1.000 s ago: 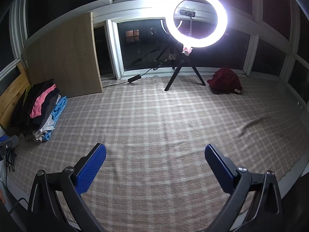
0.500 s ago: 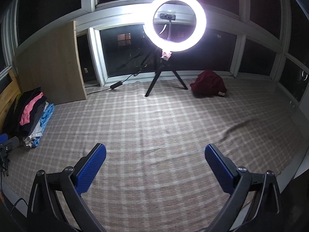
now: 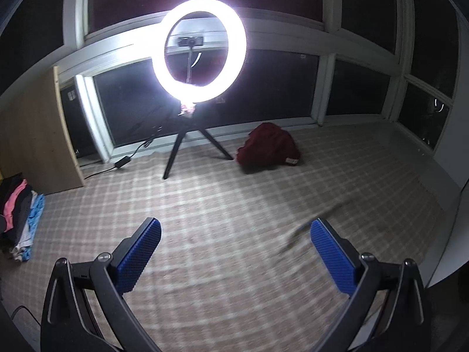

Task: Fold clothes
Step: 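Move both open grippers across the carpet toward the dark red sweatshirt, then grasp the dark red sweatshirt with the right gripper and lift it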

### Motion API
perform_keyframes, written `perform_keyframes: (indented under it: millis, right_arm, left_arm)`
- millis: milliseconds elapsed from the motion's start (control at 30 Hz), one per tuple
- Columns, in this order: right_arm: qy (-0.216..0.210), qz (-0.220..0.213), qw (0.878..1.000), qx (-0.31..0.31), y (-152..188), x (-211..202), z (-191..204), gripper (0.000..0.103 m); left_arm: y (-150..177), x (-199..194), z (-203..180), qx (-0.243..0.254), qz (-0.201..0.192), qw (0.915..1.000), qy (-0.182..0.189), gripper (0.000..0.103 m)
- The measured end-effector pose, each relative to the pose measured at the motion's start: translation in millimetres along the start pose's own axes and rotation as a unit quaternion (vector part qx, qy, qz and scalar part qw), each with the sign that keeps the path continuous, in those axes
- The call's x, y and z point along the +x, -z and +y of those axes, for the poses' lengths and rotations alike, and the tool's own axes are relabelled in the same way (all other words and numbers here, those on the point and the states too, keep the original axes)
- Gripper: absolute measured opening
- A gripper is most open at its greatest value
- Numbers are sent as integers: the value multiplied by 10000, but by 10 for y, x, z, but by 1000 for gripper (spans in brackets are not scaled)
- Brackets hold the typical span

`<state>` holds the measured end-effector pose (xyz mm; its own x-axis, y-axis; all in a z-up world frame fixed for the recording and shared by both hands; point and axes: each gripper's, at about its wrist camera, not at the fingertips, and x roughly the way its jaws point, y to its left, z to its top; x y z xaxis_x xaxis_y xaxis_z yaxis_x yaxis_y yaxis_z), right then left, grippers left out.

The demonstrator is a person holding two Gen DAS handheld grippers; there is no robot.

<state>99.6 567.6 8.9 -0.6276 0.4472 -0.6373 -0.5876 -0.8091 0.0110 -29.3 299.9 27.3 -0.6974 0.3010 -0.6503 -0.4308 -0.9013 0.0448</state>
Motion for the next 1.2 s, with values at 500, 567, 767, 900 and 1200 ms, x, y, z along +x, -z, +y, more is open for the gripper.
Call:
perform_keyframes:
  millis: [500,567,767,900,1200]
  right_arm:
    - [-114,196,9997,-128,-381,841,-376,103]
    - [-158,229,9995,-146,-440,1042,-405,103]
    - [-144,349,9992,-150,-573,1770,-426,98]
    - [-137,551,9983,-86,-607,2265,-447,90]
    - [76,719,9974,-34,-745,3033,-692,90]
  left_arm:
    - [-456,684,-772,262,159,9984,468,89]
    - [-507,788,-831,235,191,9983,495,91]
    - [-596,1218,-922,153,495,9974,509,91]
    - [-606,1484,-1025,280,702,9959,488,91]
    - [-631,1892,-1150,352,970,9936,468,91]
